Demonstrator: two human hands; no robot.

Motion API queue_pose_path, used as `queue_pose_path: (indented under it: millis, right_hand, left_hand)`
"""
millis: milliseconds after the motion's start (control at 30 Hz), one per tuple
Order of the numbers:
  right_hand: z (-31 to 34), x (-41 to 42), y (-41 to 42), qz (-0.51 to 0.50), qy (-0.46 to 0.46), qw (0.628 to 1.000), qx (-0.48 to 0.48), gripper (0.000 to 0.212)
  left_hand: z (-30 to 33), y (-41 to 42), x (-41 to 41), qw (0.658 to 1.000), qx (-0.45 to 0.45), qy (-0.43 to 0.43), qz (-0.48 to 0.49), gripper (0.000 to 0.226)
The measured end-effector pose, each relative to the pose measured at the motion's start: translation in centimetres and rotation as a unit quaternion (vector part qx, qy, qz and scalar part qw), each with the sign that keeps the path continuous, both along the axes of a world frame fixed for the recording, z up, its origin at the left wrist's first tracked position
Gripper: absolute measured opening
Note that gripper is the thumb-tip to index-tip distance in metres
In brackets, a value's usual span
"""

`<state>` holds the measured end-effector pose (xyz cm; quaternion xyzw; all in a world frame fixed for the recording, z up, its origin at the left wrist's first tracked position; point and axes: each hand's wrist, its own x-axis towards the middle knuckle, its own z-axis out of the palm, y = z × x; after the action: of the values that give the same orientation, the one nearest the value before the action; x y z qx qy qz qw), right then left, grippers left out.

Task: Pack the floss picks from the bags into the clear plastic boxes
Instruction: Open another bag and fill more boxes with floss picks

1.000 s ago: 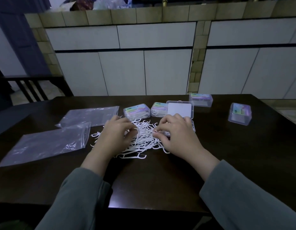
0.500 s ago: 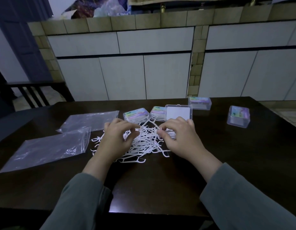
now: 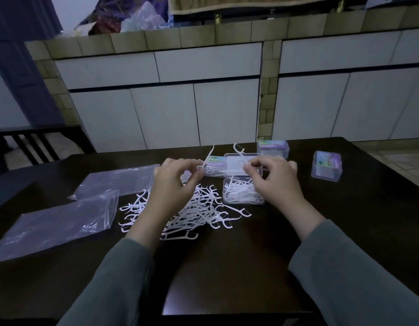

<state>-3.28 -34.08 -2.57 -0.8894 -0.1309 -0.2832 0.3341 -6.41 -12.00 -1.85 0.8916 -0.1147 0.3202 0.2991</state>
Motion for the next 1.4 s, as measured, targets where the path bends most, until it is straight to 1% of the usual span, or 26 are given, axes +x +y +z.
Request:
queue_pose_path:
  millis: [100, 167, 400, 500, 600, 700, 800, 867, 933, 1000, 1067, 1100, 1133, 1200, 1233, 1300, 1400]
  right_hand:
    - [-0.2, 0.4, -1.0, -0.03, 0.05, 0.994, -0.09, 0.021]
    - [-0.3, 0.4, -1.3, -0.038, 0.07, 0.988, -0.132, 0.022]
    - [0.4, 0.6, -1.4, -0.027, 0.107, 0.975, -0.192, 0.026]
    - [0.7, 0.6, -1.6, -0.014, 0.123, 0.976, -0.181, 0.034]
    - [0.8, 1.0, -1.6, -0.005, 0.132, 0.976, -0.173, 0.03]
    - [0.7, 1.3, -1.3, -0.002, 0.113, 0.974, -0.196, 0.027]
    - [0.5, 1.6, -1.2, 0.002, 0.134, 0.969, -0.209, 0.031]
    - [0.5, 1.7, -1.4, 0.009, 0.141, 0.971, -0.193, 0.035]
    - [0.6, 1.5, -1.8, 0.005, 0.127, 0.978, -0.163, 0.044]
    - [0.7, 1.3, -2.4, -0.012, 0.138, 0.976, -0.166, 0.06]
    - [0.7, 1.3, -2.9, -0.017, 0.192, 0.959, -0.206, 0.081]
    - [0.6, 1.3, -3.1, -0.009, 0.22, 0.95, -0.223, 0.088]
    - [0.5, 1.4, -3.3, 0.006, 0.244, 0.944, -0.224, 0.091]
    - [0.4, 1.4, -3.7, 0.048, 0.284, 0.94, -0.182, 0.088]
    - [0.3, 1.5, -3.9, 0.068, 0.296, 0.94, -0.154, 0.086]
    - [0.0, 1.6, -4.4, 0.099, 0.306, 0.94, -0.11, 0.084]
    - [-0.3, 1.8, -4.7, 0.118, 0.311, 0.94, -0.074, 0.078]
  left_hand:
    - [0.6, -1.8, 1.3, 1.0, 0.013, -0.009, 0.002, 0.016]
    - [0.7, -2.8, 2.0, 1.0, 0.014, -0.001, -0.003, 0.016]
    - [0.3, -4.7, 3.8, 0.998, 0.016, 0.043, -0.041, 0.018]
    - [-0.1, -4.8, 4.3, 0.997, 0.012, 0.056, -0.055, 0.018]
    - [-0.6, -4.5, 4.5, 0.997, 0.009, 0.055, -0.06, 0.019]
    - [-0.6, -4.2, 4.4, 0.998, 0.015, 0.044, -0.052, 0.019]
    - [-0.3, -3.8, 4.1, 0.998, 0.026, 0.042, -0.042, 0.019]
    - [-0.2, -3.7, 4.0, 0.998, 0.042, 0.036, -0.032, 0.019]
    - [0.0, -3.7, 3.9, 0.998, 0.06, 0.017, -0.015, 0.019]
    - [0.1, -3.9, 3.8, 0.997, 0.073, -0.005, -0.002, 0.019]
    - [0.1, -4.3, 3.7, 0.995, 0.104, -0.01, -0.005, 0.019]
    - [-0.1, -4.6, 3.6, 0.991, 0.133, -0.005, -0.01, 0.019]
    - [-0.2, -4.9, 3.5, 0.985, 0.172, 0.009, -0.013, 0.02]
    - [-0.5, -5.6, 3.4, 0.968, 0.244, 0.05, -0.012, 0.023]
    - [-0.6, -5.8, 3.5, 0.962, 0.264, 0.067, -0.013, 0.023]
    - [-0.6, -6.1, 3.7, 0.957, 0.276, 0.087, -0.016, 0.024]
    - [-0.6, -5.6, 3.8, 0.961, 0.255, 0.1, -0.026, 0.024]
